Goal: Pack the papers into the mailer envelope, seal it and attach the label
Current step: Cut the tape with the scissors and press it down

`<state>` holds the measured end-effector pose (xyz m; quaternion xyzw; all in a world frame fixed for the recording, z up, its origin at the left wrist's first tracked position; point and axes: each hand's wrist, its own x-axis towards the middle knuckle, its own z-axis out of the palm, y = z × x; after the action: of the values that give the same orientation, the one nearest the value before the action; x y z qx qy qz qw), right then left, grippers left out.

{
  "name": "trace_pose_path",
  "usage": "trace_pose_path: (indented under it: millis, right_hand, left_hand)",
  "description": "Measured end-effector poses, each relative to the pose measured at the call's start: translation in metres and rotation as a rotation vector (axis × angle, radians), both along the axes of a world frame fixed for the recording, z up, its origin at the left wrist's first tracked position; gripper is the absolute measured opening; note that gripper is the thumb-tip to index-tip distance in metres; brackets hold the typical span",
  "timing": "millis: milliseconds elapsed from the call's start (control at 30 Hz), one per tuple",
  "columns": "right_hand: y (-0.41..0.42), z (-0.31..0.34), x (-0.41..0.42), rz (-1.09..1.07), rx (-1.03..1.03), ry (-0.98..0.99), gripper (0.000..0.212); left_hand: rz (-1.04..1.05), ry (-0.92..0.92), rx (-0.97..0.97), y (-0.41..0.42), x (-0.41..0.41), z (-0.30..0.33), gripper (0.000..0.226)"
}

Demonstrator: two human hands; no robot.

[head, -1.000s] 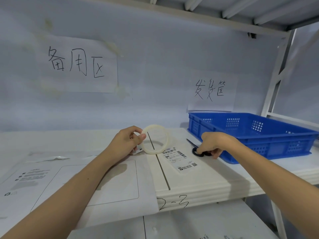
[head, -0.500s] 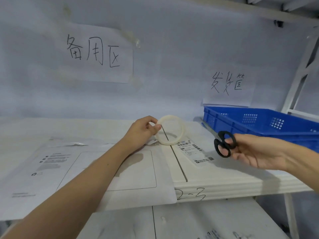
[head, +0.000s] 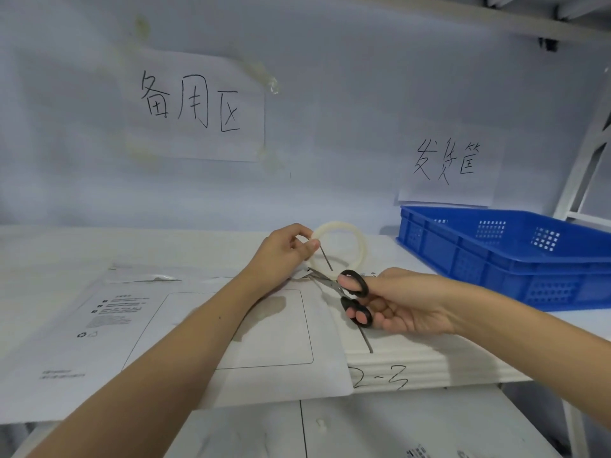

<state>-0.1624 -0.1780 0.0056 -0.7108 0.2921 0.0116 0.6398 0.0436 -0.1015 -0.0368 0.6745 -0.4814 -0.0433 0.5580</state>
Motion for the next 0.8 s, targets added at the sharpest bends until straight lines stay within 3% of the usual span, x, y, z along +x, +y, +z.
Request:
trace_pose_path:
  millis: [800]
  right_hand:
    - [0.011, -0.004, 0.014, -0.020, -0.170, -0.093, 0.035]
  left_hand:
    - [-0.051, 0.054, -0.025, -0.001, -0.001, 0.002, 0.016]
